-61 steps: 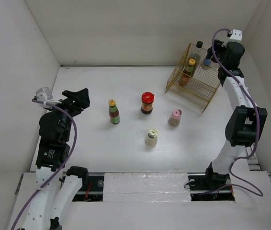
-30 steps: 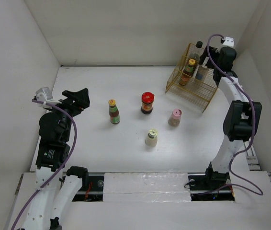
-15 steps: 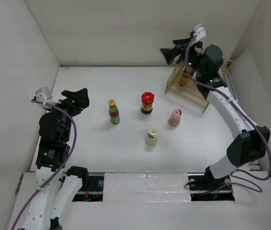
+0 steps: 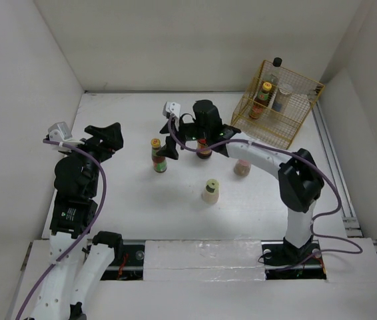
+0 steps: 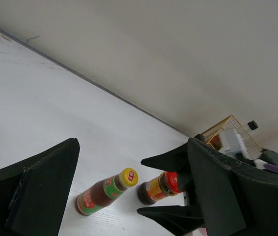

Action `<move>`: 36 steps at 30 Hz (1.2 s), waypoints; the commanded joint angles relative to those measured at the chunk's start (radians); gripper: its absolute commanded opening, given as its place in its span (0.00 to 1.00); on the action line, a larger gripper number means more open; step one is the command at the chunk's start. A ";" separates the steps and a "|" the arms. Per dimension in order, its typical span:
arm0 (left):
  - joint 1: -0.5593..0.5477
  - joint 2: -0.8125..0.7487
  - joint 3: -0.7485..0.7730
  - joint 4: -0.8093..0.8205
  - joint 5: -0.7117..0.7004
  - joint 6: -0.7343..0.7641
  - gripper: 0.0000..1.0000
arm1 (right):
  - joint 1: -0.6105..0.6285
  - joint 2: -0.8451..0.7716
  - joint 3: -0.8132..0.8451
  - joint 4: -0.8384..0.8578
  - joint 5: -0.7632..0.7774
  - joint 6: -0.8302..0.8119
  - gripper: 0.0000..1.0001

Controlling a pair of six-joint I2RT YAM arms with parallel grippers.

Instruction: Organize the condiment bottles

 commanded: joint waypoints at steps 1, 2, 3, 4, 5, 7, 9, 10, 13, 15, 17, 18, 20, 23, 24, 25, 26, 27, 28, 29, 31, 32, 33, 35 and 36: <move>0.005 -0.009 -0.001 0.035 0.017 -0.002 0.87 | 0.006 0.030 0.063 -0.007 -0.008 -0.037 0.99; 0.005 -0.009 -0.001 0.035 0.017 -0.002 0.87 | 0.006 0.057 0.095 -0.021 -0.008 -0.037 0.99; 0.005 -0.009 -0.001 0.035 0.017 -0.002 0.87 | 0.015 0.071 0.105 -0.021 0.001 -0.037 0.99; 0.005 -0.009 -0.001 0.035 0.028 -0.002 0.87 | 0.015 0.083 0.105 -0.021 0.015 -0.037 0.99; 0.005 -0.009 -0.001 0.035 0.028 -0.002 0.87 | 0.015 0.111 0.135 -0.021 0.015 -0.037 0.99; 0.005 -0.009 -0.001 0.035 0.028 -0.002 0.87 | 0.015 0.137 0.160 -0.021 0.024 -0.037 0.99; 0.005 -0.009 -0.001 0.035 0.028 -0.002 0.87 | 0.024 0.174 0.188 -0.001 0.041 -0.003 0.99; 0.005 -0.009 -0.001 0.035 0.028 -0.002 0.87 | 0.024 0.183 0.197 0.011 0.041 0.006 0.99; 0.005 -0.009 -0.001 0.035 0.028 -0.002 0.87 | 0.035 0.206 0.208 0.059 0.041 0.038 0.87; 0.005 -0.009 -0.001 0.035 0.028 -0.002 0.87 | 0.046 0.220 0.208 0.094 0.041 0.050 0.70; 0.005 -0.009 -0.001 0.035 0.028 -0.002 0.87 | 0.046 0.243 0.208 0.094 0.050 0.051 0.63; 0.005 -0.009 -0.001 0.035 0.028 -0.002 0.87 | 0.046 0.243 0.217 0.104 0.050 0.061 0.61; 0.005 -0.009 -0.001 0.035 0.028 -0.002 0.87 | 0.046 0.252 0.217 0.104 0.061 0.061 0.39; 0.005 -0.009 -0.001 0.035 0.028 -0.002 0.87 | 0.046 0.252 0.191 0.145 0.061 0.092 0.23; 0.005 -0.009 -0.001 0.035 0.028 -0.002 0.87 | 0.046 0.234 0.176 0.169 0.074 0.104 0.19; 0.005 -0.019 -0.001 0.035 0.028 -0.002 0.87 | 0.046 0.220 0.159 0.220 0.075 0.115 0.16; 0.005 -0.019 -0.001 0.035 0.028 0.007 0.87 | 0.046 0.187 0.131 0.243 0.075 0.135 0.16; 0.005 -0.019 -0.001 0.035 0.019 0.007 0.87 | 0.046 0.168 0.131 0.258 0.075 0.135 0.15; 0.005 -0.019 -0.001 0.035 0.019 0.007 0.87 | 0.046 0.150 0.120 0.272 0.084 0.150 0.15; 0.005 -0.009 -0.001 0.035 0.028 0.007 0.87 | 0.046 0.128 0.120 0.294 0.084 0.150 0.13; 0.005 -0.022 -0.001 0.035 0.028 0.007 0.87 | 0.035 0.048 0.111 0.314 0.105 0.172 0.13; 0.005 -0.022 -0.001 0.035 0.019 0.007 0.87 | 0.026 0.019 0.111 0.324 0.120 0.182 0.13; 0.005 -0.022 -0.001 0.035 0.019 0.007 0.87 | 0.015 -0.042 0.102 0.324 0.145 0.182 0.13; 0.005 -0.022 -0.001 0.035 0.019 0.007 0.87 | -0.012 -0.102 0.102 0.324 0.182 0.182 0.13; 0.005 -0.022 -0.001 0.035 0.019 0.007 0.87 | -0.025 -0.155 0.102 0.315 0.194 0.182 0.13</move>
